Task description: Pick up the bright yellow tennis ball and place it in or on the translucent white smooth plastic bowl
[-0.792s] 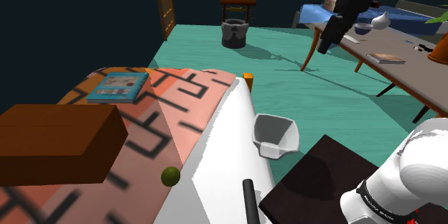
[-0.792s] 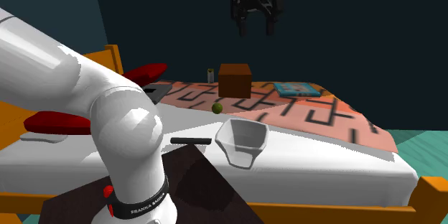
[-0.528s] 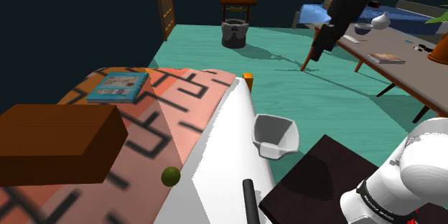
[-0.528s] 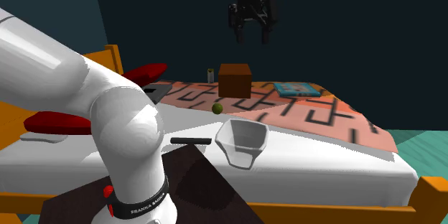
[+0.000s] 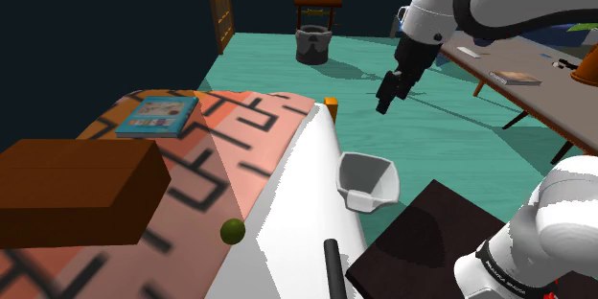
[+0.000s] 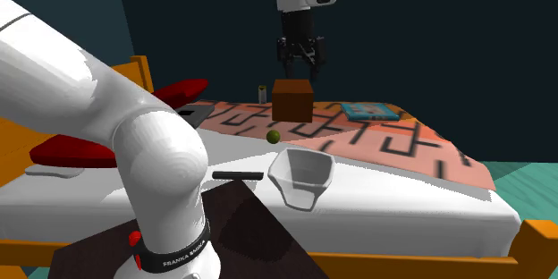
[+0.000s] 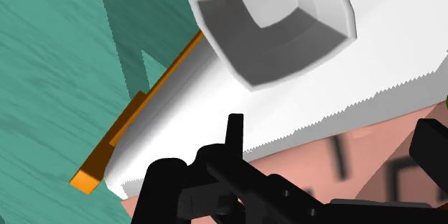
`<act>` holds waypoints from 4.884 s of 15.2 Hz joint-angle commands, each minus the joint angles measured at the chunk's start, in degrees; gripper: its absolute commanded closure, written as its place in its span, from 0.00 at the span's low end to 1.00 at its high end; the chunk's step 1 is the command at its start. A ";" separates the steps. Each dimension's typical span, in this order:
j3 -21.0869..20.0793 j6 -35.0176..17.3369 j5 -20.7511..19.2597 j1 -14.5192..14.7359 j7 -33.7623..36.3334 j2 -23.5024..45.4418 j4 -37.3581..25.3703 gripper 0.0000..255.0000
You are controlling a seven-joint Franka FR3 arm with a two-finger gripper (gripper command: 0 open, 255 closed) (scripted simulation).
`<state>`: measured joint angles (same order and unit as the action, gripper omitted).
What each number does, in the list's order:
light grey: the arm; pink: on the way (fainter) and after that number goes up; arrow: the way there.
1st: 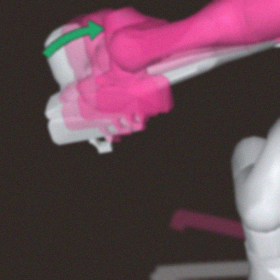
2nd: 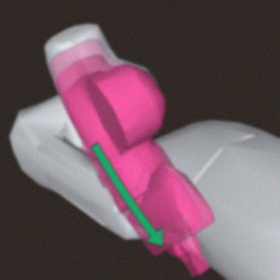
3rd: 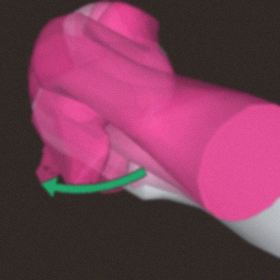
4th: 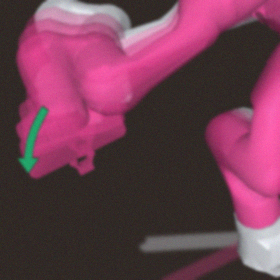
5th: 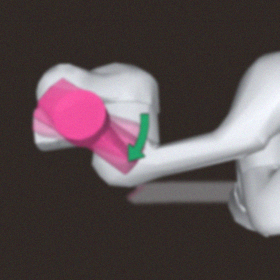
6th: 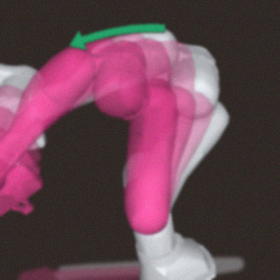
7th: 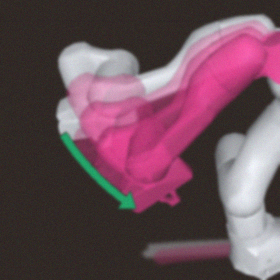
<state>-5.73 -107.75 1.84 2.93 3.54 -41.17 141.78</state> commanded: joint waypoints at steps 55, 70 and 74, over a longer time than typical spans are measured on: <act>-10.05 -50.80 -22.74 22.10 44.35 79.55 -31.70 1.00; -11.94 -47.92 -21.22 20.65 43.23 75.81 -30.73 1.00; -13.17 -45.89 -20.09 19.71 42.42 73.42 -30.33 1.00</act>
<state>-18.61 -154.10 -18.54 22.94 46.17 32.92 111.09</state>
